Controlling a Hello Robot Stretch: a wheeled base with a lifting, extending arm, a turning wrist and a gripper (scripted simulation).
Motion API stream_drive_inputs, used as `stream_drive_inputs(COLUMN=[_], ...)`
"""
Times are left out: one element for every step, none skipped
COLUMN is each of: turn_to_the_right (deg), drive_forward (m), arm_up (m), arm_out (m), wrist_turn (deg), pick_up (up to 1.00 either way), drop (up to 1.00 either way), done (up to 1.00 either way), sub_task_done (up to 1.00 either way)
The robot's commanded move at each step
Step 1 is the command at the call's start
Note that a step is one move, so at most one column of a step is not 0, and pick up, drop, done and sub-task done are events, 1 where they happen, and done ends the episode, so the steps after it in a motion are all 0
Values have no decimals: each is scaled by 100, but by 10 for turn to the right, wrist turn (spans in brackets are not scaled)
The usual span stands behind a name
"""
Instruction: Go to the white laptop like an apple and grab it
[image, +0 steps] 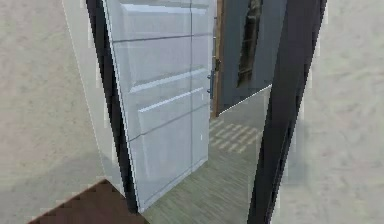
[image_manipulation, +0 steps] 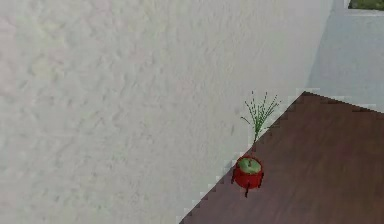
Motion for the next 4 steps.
stream_drive_inputs(turn_to_the_right=[0, 390, 0, 330], drive_forward=[65, 0, 45, 0], arm_up=[0, 0, 0, 0], arm_out=[0, 0, 0, 0], wrist_turn=[0, 0, 0, 0], pick_up=[0, 0, 0, 0], drop=[0, 0, 0, 0], done=[0, 0, 0, 0], sub_task_done=[0, 0, 0, 0])
